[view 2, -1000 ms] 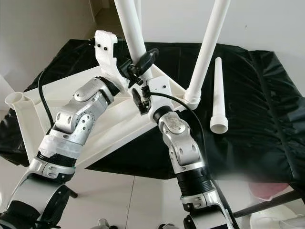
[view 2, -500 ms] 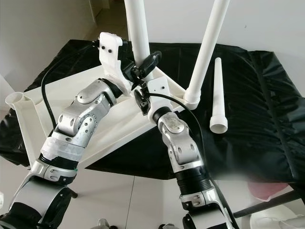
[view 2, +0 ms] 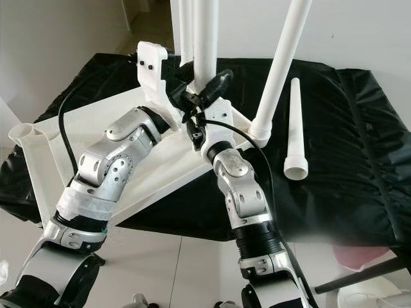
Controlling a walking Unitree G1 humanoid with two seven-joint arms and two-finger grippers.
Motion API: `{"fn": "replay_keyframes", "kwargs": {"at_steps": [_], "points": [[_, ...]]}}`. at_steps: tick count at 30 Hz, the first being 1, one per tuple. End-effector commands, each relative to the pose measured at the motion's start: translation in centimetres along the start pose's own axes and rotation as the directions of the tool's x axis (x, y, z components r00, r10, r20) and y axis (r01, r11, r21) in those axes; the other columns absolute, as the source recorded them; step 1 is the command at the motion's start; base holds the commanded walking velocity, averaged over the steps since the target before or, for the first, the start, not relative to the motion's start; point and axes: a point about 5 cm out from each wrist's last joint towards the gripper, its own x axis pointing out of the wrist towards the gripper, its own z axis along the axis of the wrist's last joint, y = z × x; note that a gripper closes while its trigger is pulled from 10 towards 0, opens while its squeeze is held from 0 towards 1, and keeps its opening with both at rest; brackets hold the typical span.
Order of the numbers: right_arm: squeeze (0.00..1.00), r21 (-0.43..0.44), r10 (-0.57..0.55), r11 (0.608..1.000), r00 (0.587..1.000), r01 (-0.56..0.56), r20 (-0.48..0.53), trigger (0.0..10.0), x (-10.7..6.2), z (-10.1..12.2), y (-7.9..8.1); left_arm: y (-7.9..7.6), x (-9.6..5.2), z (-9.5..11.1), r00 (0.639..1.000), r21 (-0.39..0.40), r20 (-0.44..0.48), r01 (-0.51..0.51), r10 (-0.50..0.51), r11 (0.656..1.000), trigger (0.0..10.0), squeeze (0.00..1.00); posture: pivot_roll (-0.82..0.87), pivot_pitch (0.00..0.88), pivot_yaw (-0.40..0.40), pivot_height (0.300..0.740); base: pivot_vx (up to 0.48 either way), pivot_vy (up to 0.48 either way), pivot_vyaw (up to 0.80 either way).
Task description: Building children table
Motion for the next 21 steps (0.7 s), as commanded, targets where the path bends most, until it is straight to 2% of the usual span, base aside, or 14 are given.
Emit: {"fn": "replay_keyframes", "kwargs": {"at_steps": [1,8,10,16,17,19,20,21], "points": [[0.00,0.037,-0.021,0.999,1.000,0.020,0.006,10.0,0.2,0.3,-0.1,-0.6,-0.1,0.3,0.997,0.003,0.011,0.077,-0.077,0.997,10.0,0.00,0.02,0.084,0.042,0.740,0.000,0.000,0.00],[0.00,0.043,-0.045,0.998,0.999,0.044,0.014,10.0,0.1,0.2,-0.4,0.1,-0.3,1.2,0.998,-0.046,0.046,0.054,-0.052,0.997,10.0,0.00,0.02,0.082,0.042,0.740,0.000,0.000,0.00],[0.00,0.050,-0.069,0.997,0.997,0.067,0.035,10.0,-0.5,0.1,-0.7,1.6,-1.2,1.7,0.999,-0.048,0.053,-0.002,0.005,0.999,10.0,0.00,0.02,0.080,0.035,0.740,0.000,0.000,0.00],[0.00,0.053,-0.097,0.994,0.993,0.093,0.074,10.0,-1.5,-0.1,-1.1,3.5,-2.7,1.1,0.993,-0.068,0.014,-0.112,0.113,0.991,10.0,0.00,0.02,0.078,0.030,0.740,0.000,0.000,0.00],[0.00,0.056,-0.109,0.993,0.991,0.105,0.075,10.0,-1.8,-0.4,-1.3,4.2,-3.3,0.7,0.986,-0.078,-0.006,-0.169,0.169,0.982,10.0,0.00,0.02,0.075,0.025,0.740,0.000,0.000,0.00],[0.00,0.056,-0.115,0.992,0.991,0.111,0.075,10.0,-2.0,-0.5,-1.5,4.5,-3.5,0.4,0.981,-0.085,-0.014,-0.196,0.195,0.977,10.0,0.00,0.02,0.076,0.022,0.740,0.000,0.000,0.00],[0.00,0.046,-0.121,0.992,0.990,0.118,0.074,10.0,-2.2,-0.7,-1.6,5.1,-4.1,0.1,0.969,-0.107,-0.025,-0.246,0.244,0.963,10.0,0.00,0.02,0.076,0.022,0.740,0.000,0.000,0.00],[0.00,0.043,-0.127,0.991,0.989,0.124,0.080,10.0,-2.2,-0.7,-1.7,5.4,-4.5,-0.1,0.961,-0.096,-0.032,-0.278,0.276,0.956,10.0,0.00,0.02,0.080,0.016,0.740,0.000,0.000,0.00]]}}
